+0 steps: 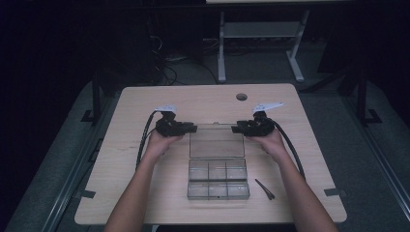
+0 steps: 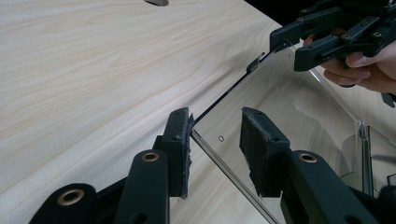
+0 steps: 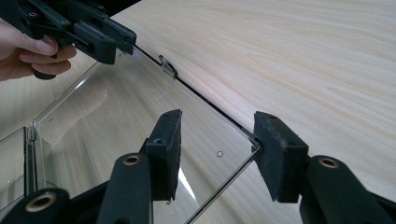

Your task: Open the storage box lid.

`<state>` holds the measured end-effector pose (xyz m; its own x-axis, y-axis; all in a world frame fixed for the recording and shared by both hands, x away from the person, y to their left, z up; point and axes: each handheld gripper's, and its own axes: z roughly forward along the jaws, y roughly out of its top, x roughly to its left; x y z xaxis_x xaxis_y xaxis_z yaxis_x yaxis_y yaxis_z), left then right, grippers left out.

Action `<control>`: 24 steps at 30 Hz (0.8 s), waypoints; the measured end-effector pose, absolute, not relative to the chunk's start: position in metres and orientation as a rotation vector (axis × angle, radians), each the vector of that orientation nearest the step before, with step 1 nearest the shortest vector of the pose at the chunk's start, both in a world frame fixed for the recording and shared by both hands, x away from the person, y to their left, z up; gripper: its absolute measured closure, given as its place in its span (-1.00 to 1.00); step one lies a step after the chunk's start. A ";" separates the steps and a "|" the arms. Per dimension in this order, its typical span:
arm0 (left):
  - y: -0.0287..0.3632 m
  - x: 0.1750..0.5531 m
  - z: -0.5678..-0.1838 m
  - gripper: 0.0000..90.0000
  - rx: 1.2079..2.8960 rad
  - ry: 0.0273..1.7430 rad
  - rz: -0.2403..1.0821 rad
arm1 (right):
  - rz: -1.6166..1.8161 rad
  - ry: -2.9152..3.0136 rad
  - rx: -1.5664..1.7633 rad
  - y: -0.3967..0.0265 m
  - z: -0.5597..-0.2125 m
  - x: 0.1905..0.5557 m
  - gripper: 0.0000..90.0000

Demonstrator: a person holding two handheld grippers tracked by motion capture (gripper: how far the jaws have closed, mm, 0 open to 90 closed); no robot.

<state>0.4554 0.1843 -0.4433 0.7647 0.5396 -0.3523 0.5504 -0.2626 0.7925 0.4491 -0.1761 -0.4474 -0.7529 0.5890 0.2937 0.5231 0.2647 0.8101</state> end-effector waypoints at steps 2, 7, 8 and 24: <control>0.184 0.456 -0.444 0.40 1.921 0.832 -0.014 | 1.523 2.447 1.086 -0.176 -0.448 0.449 0.17; 0.183 0.457 -0.446 0.40 1.924 0.841 -0.021 | 1.516 2.455 1.094 -0.176 -0.451 0.450 0.16; 0.183 0.457 -0.447 0.39 1.926 0.841 -0.021 | 1.522 2.455 1.091 -0.176 -0.451 0.451 0.16; 0.182 0.460 -0.456 0.37 1.940 0.859 -0.053 | 1.507 2.490 1.134 -0.177 -0.460 0.453 0.14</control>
